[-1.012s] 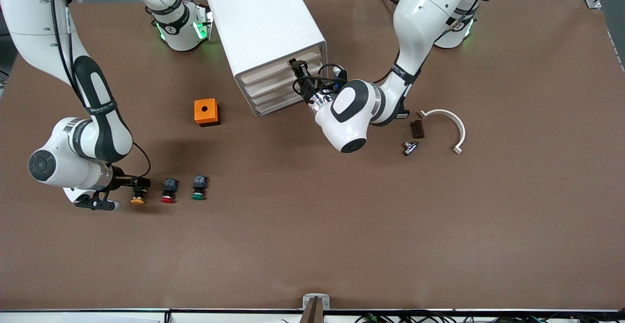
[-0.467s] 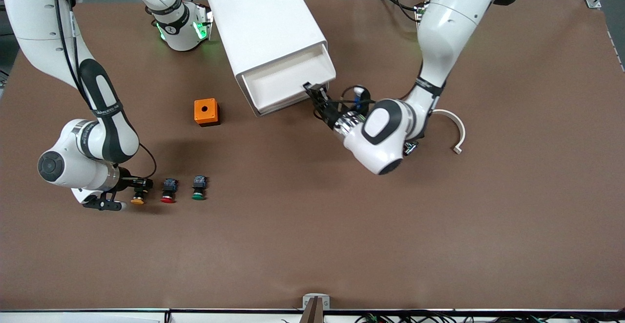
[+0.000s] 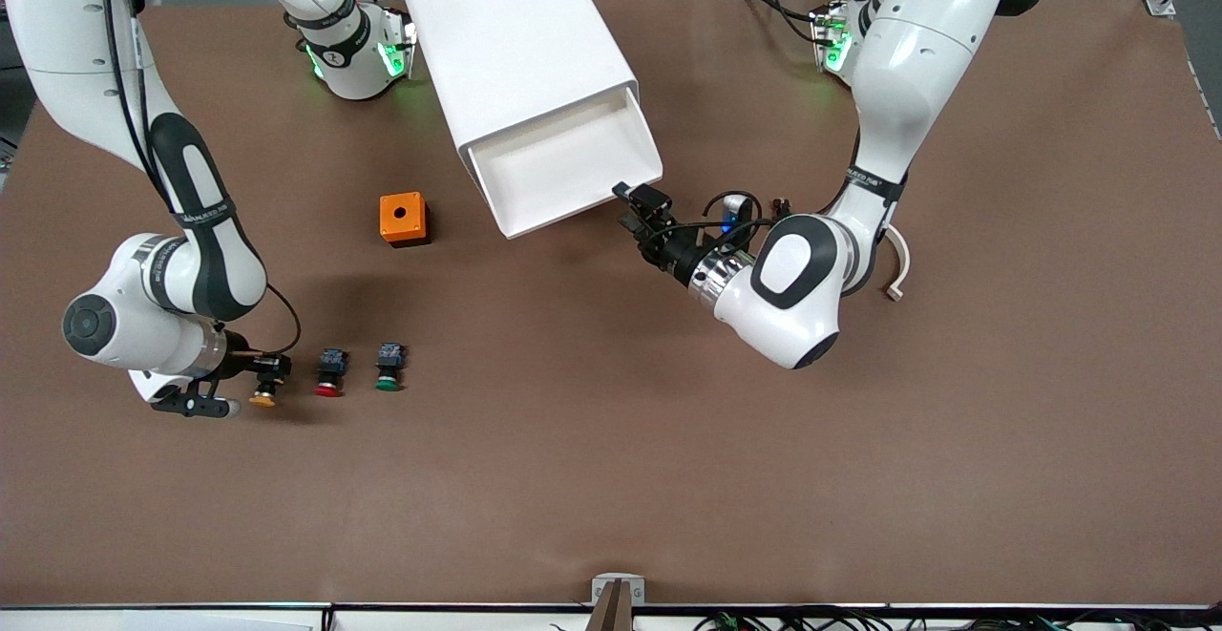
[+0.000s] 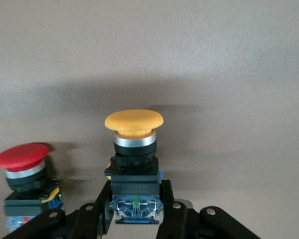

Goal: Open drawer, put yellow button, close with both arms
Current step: 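Grasp the yellow button with the right gripper while the left gripper releases, then lift the yellow button with the right gripper while the left gripper withdraws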

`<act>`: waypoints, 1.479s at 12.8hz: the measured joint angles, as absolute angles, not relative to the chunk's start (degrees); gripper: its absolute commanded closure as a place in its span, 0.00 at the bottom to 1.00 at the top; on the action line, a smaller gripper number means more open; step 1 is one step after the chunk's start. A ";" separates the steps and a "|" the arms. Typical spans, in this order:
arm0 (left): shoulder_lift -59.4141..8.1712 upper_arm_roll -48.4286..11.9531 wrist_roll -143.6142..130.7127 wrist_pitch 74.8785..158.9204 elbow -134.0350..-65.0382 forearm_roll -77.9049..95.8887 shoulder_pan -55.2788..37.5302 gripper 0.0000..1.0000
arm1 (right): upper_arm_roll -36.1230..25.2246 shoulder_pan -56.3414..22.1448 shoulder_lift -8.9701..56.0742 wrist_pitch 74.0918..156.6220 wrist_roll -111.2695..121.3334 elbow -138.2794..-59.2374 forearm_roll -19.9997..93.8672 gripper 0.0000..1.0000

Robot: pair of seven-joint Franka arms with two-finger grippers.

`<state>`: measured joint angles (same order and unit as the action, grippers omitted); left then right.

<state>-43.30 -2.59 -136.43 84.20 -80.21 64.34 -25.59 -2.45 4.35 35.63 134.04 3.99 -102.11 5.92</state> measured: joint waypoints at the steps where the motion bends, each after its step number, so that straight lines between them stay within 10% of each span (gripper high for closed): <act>1: -43.31 -1.71 -136.43 84.20 -79.59 64.29 -25.61 0.01 | -2.45 4.35 34.75 133.13 3.99 -101.78 5.92 1.00; 19: -37.25 1.74 -83.92 87.76 -72.24 21.44 -20.23 0.01 | -1.86 -10.22 9.98 94.74 -35.43 -94.37 4.37 1.00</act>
